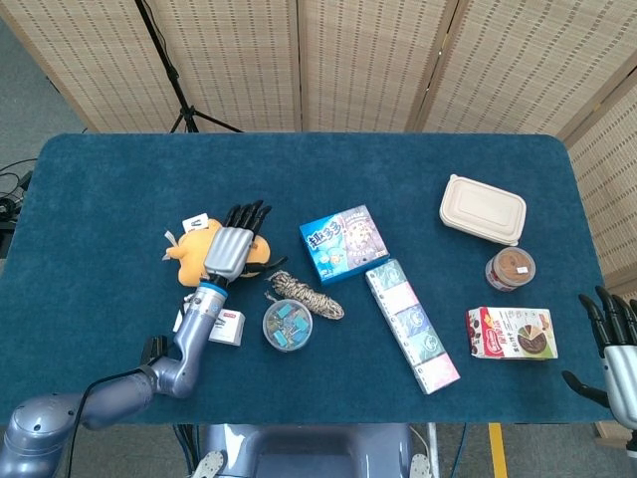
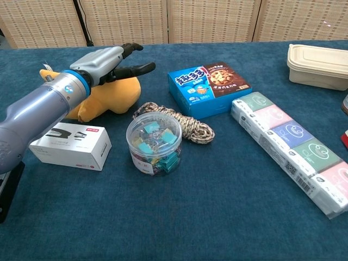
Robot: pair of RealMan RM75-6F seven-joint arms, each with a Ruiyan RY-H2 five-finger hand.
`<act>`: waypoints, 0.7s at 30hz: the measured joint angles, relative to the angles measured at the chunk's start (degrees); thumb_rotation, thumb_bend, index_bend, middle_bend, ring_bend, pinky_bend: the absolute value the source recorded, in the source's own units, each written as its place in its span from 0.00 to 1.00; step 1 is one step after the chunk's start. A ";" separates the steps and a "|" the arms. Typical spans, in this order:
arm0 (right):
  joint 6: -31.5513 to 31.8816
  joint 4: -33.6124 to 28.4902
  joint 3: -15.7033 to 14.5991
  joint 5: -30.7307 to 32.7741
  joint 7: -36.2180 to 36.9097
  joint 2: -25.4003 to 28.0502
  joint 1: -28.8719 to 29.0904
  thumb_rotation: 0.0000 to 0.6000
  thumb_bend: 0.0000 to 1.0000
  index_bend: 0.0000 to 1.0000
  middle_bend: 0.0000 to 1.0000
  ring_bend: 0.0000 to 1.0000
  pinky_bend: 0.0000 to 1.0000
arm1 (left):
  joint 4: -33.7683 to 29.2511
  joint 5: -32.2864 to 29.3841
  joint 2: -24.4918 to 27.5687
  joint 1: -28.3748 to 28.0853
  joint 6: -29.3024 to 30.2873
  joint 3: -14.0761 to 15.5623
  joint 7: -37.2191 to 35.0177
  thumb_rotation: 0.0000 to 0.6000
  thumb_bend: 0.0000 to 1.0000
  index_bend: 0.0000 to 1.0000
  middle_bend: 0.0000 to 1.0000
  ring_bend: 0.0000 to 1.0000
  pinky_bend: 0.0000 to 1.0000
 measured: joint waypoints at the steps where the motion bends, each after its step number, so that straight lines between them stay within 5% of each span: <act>1: -0.03 0.05 0.05 0.10 -0.02 -0.01 0.02 1.00 0.00 0.00 0.00 0.00 0.00 | 0.84 -0.06 -0.29 -0.32 -0.44 -0.18 -0.32 0.00 0.00 0.00 0.00 0.00 0.00; 12: 0.13 0.18 0.15 0.42 0.20 0.19 -0.06 1.00 0.00 0.00 0.00 0.00 0.00 | 8.80 1.05 -2.85 -0.41 -2.97 1.37 -4.78 0.00 0.00 0.00 0.00 0.00 0.00; 21: -0.17 -0.05 0.00 0.06 -0.53 -0.20 0.15 1.00 0.00 0.00 0.00 0.00 0.00 | 10.65 3.51 0.33 3.41 -2.61 4.33 -8.79 0.00 0.00 0.00 0.00 0.00 0.00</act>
